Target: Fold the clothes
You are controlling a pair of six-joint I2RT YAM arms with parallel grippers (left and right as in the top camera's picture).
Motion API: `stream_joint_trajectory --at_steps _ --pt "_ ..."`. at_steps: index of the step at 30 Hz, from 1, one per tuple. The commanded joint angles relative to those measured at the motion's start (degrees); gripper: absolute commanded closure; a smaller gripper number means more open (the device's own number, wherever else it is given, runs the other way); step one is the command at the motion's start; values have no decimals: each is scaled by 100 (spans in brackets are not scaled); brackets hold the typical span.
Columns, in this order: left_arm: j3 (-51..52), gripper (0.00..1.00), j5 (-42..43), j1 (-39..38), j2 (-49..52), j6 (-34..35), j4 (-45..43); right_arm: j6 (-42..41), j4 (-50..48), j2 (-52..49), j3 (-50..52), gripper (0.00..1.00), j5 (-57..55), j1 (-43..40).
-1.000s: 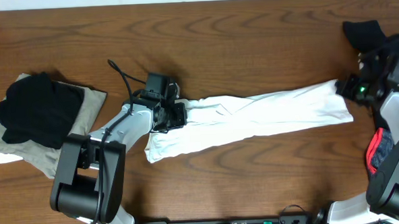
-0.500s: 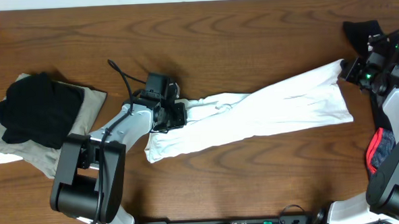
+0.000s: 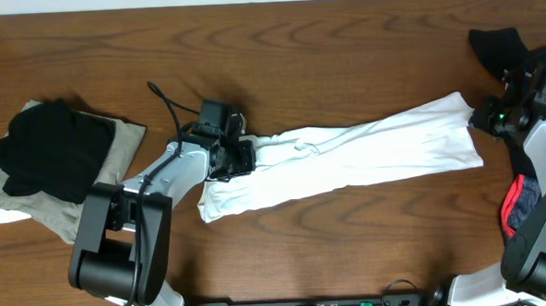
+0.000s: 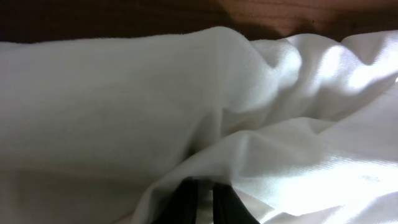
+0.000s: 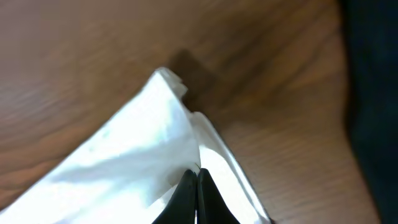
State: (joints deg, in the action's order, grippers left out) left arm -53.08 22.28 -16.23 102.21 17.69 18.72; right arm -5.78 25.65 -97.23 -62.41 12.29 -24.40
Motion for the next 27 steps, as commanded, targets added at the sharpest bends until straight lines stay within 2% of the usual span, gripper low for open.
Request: stream_joint_trajectory --at_steps 1,4,7,14,16,20,24,27 --pt "236 87 -846 116 291 -116 179 72 61 -153 74 99 -592 24" --pt "236 87 -846 118 291 -116 179 70 101 -153 140 97 -745 2" --pt "236 87 -846 116 291 -116 181 72 125 -153 243 83 -785 -57" --pt "236 87 -844 116 291 -114 188 70 72 -153 472 76 -885 -125" --pt "236 87 -844 116 291 -116 205 70 24 -153 472 63 -885 -127" --pt "236 87 -844 116 291 -114 225 76 -63 -157 472 55 -881 -162" --pt "236 87 -844 116 291 -114 223 505 -164 -299 472 45 -181 -216" --pt "236 87 -844 116 291 -116 223 503 -162 -555 472 41 35 -223"
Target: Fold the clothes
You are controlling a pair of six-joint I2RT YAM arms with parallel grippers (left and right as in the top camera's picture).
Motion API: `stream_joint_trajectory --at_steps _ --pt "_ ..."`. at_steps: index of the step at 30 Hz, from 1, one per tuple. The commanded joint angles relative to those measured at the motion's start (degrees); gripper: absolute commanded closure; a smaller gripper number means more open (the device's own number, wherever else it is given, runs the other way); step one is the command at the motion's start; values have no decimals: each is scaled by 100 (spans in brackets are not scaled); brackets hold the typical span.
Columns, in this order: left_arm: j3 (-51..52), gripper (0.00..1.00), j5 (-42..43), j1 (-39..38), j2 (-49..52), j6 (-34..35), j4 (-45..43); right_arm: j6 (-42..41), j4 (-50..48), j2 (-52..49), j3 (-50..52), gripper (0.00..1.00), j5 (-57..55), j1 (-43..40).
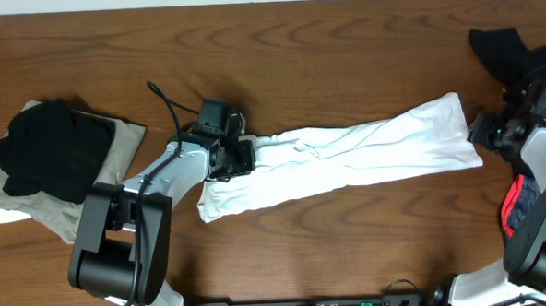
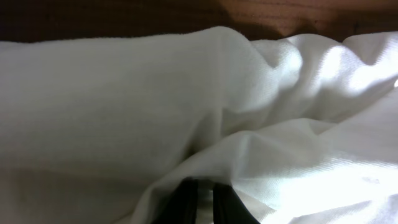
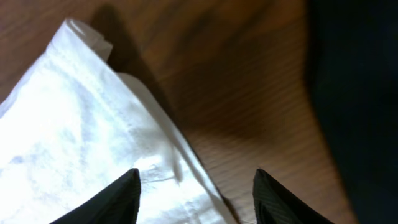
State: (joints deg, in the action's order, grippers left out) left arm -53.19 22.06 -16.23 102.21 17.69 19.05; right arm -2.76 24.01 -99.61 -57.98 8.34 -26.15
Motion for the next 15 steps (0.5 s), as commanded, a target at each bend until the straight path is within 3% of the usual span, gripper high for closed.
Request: stream_joint_trajectory --at_steps 1,9,14,15 --pt "247 87 -822 116 291 -116 190 208 -2 -407 28 41 485 -48" --pt "247 87 -822 116 291 -116 188 275 20 -1012 28 40 970 -46" --pt "247 87 -822 116 291 -114 190 415 72 -1064 28 83 1633 -42" --pt "247 87 -822 116 291 -114 192 415 81 -1064 28 88 1707 -42"
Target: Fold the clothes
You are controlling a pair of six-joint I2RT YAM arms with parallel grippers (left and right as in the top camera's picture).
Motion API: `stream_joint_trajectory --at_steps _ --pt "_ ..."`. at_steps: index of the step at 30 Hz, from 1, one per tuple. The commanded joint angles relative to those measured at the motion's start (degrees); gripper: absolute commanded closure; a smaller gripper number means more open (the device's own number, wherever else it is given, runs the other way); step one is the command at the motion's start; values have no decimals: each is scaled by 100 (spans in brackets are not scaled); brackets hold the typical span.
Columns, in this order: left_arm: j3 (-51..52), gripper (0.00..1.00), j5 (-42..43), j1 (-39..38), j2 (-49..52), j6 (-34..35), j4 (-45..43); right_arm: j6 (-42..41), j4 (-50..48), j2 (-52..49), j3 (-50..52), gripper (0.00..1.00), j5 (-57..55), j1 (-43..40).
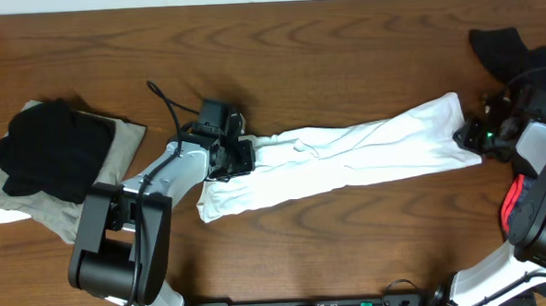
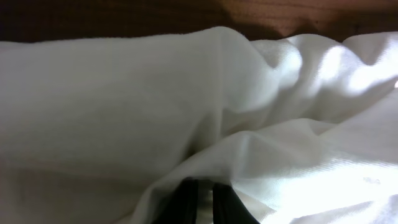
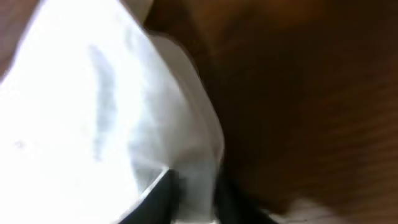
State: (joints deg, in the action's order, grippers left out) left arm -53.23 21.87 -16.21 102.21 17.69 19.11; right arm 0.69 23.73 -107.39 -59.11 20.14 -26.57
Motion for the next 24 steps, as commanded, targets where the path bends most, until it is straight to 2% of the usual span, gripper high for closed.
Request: stream_joint_trajectory --at_steps 1,3,8,18,24 --pt "251 87 -802 114 291 -114 186 70 129 -286 142 92 560 0" --pt "251 87 -800 114 291 -114 188 70 186 -286 142 99 560 0" --pt "118 90 -776 114 98 -116 487 63 205 -275 98 99 522 -52" --pt "-52 90 -778 114 -1364 -111 935 -146 925 74 -789 99 -98 -435" --pt "-52 89 -778 114 -1519 -70 1182 -146 1298 306 -1058 99 -210 -444"
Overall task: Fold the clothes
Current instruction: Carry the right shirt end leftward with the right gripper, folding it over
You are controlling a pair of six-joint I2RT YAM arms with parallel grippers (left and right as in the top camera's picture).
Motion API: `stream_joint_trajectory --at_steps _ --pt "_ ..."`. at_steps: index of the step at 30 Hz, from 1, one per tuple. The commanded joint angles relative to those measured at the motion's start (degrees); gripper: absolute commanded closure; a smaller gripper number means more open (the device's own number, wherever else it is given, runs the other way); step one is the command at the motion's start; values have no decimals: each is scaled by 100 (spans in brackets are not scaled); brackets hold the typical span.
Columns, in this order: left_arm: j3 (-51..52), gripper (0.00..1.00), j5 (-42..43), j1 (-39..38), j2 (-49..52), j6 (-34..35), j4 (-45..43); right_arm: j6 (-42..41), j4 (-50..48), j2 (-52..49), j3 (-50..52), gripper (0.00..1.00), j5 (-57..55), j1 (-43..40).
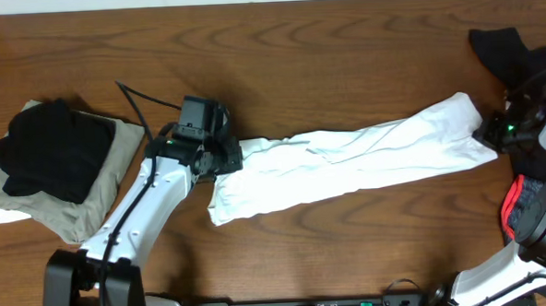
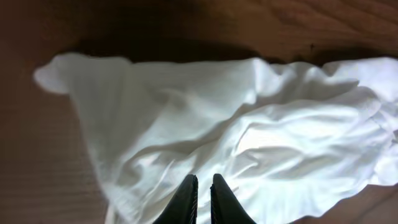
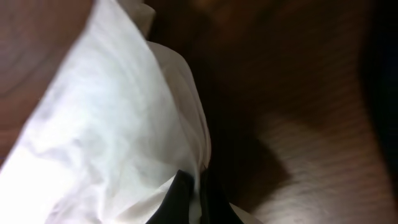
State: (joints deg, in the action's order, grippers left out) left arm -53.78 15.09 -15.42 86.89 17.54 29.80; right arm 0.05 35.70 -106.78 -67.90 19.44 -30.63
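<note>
A long white garment lies stretched across the wooden table. My left gripper is shut on its bunched left end. In the left wrist view the dark fingertips pinch the cloth, which spreads out below them over the wood. My right gripper is shut on the right hem. The right wrist view shows the white fabric caught between the closed gripper tips.
A folded stack, black garment on beige, sits at the left edge. A black garment lies at the far right corner, and a red and dark one at the right edge beside my right arm.
My left gripper has risen and shifted left with the cloth end still in it, its arm now in a different pose. The whole garment sits slightly further right. My right gripper is shut on the hem.
Both grippers first held the garment's ends. Then my right gripper was open beside the right corner, and after that was closing on the hem lower down. Now it grips there. My left gripper kept its hold throughout and now holds its end higher.
</note>
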Motion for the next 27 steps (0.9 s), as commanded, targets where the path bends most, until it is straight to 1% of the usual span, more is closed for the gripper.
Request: stream_joint_trajectory --at_steps 1,9,14,20,27 --pt "2 89 -101 35 13 -55 153 -83 149 286 -212 99 -170 -37" --pt "2 89 -103 35 13 -55 247 -85 691 901 -452 99 -402 90" --pt "2 89 -101 35 13 -52 256 -11 1086 1266 -452 99 -407 514" --pt "2 89 -101 35 13 -52 278 20 1366 1368 -452 99 -496 1478" --pt "2 89 -103 35 13 -55 315 -328 1453 1366 -450 99 -876 2983"
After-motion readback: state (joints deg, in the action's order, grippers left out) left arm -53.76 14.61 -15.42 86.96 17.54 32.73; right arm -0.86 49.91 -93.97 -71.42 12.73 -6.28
